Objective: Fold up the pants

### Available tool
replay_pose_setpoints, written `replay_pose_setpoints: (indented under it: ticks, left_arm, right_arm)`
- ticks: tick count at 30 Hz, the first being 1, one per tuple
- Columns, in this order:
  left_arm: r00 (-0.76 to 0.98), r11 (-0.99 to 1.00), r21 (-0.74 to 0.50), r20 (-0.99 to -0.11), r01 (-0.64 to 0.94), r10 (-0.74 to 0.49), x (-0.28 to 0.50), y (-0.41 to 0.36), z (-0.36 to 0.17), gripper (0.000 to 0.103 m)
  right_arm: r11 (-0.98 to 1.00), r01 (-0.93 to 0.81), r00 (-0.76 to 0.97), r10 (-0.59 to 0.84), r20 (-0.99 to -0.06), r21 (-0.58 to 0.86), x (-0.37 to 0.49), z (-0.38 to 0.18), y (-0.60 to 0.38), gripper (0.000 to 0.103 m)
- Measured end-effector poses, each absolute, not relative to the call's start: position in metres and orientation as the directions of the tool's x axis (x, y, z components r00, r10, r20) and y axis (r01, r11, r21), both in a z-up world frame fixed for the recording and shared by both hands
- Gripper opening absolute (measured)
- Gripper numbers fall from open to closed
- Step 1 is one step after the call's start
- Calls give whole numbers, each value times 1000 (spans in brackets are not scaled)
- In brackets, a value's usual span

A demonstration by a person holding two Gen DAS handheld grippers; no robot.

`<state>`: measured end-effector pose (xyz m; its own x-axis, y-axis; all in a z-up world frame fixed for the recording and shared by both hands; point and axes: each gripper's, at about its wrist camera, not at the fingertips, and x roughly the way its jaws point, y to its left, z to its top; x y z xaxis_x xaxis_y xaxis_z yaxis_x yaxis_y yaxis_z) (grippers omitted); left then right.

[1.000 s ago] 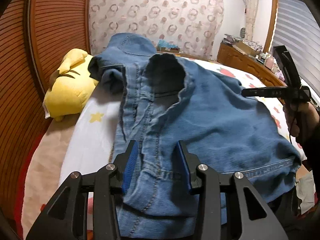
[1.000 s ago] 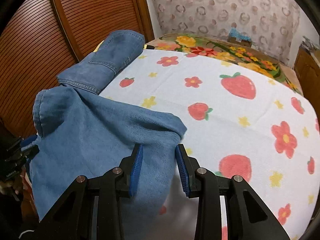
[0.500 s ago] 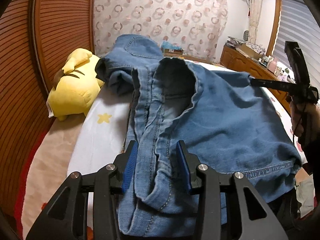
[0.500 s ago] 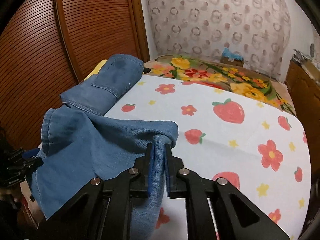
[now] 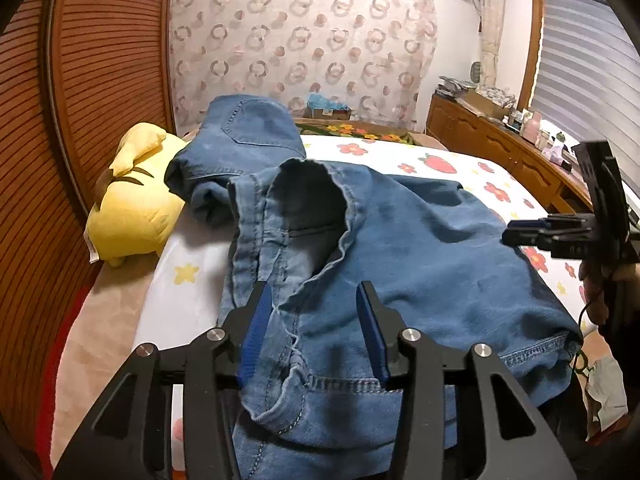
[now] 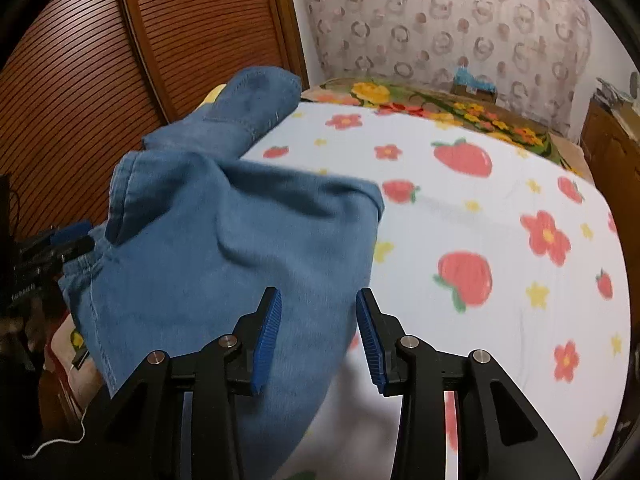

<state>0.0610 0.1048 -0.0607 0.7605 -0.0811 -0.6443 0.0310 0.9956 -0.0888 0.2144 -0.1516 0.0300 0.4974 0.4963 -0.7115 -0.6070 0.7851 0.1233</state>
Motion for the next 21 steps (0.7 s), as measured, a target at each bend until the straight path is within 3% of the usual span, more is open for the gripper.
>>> replay_pose_setpoints:
  ticks: [3, 6, 15, 21]
  left_arm:
    - [758, 996, -85, -647, 38, -85, 65, 102, -60, 53]
    - [761, 994, -96, -642, 50, -100, 70, 101, -59, 80]
    - [733, 998, -55, -678, 27, -57, 96, 113, -66, 81]
    - [669, 994, -91, -743, -56, -31, 102, 148, -98, 81]
  right_arm:
    - [792, -599, 500, 486, -717, 119, 210, 27, -153, 41]
    - [796, -594, 503, 480, -719, 116, 207, 24, -155, 41]
    - [811, -569, 490, 466, -737, 135, 209, 10, -156, 46]
    - [803, -572, 465, 487, -739, 169, 205, 2, -156, 46]
